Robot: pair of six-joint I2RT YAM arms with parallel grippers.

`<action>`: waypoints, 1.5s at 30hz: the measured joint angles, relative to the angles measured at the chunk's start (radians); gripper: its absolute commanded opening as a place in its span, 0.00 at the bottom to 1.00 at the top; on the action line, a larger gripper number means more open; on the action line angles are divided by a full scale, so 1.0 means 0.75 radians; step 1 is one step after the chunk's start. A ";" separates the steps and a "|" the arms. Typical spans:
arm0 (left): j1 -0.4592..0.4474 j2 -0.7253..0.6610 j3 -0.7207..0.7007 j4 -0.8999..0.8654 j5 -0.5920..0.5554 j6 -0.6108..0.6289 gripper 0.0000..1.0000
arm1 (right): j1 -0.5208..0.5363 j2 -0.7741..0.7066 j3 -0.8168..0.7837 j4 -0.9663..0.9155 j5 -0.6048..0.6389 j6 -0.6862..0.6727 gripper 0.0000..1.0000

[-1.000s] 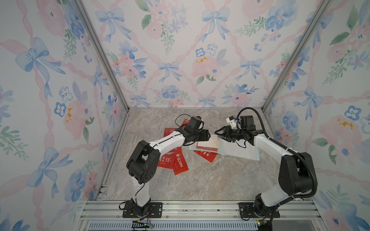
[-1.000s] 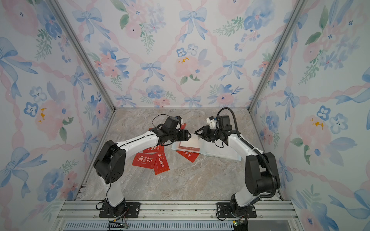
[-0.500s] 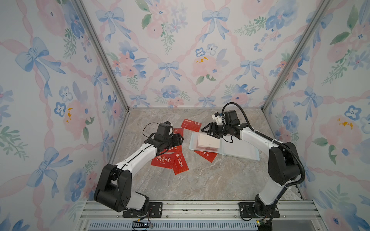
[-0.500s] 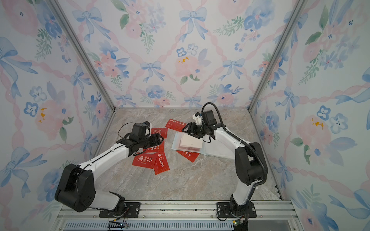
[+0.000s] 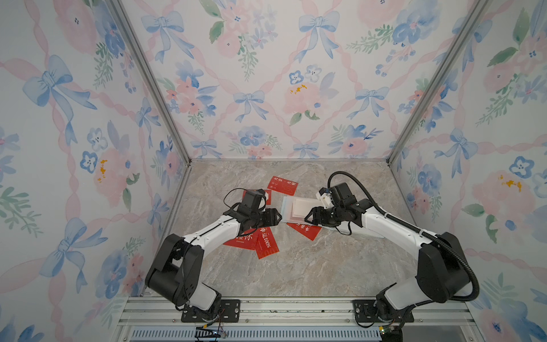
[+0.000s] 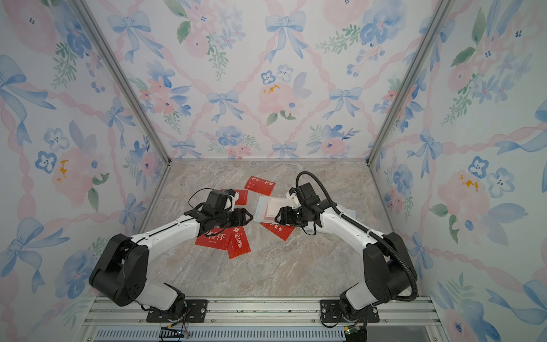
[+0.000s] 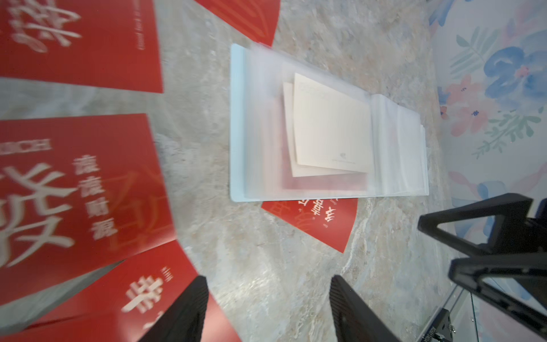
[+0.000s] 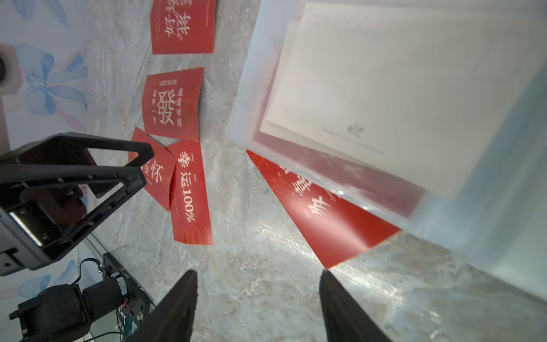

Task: Place the photos into the photo albums
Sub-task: Pick up the photo at the center of the board.

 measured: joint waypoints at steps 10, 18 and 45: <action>-0.103 0.231 0.061 0.205 0.059 -0.052 0.64 | -0.010 -0.009 -0.280 0.238 -0.003 0.207 0.64; -0.103 0.285 0.059 0.337 0.057 -0.097 0.63 | -0.043 0.025 -0.413 0.449 -0.002 0.364 0.63; -0.112 0.489 0.153 0.435 0.051 -0.096 0.61 | -0.047 0.197 -0.784 1.584 0.070 0.846 0.56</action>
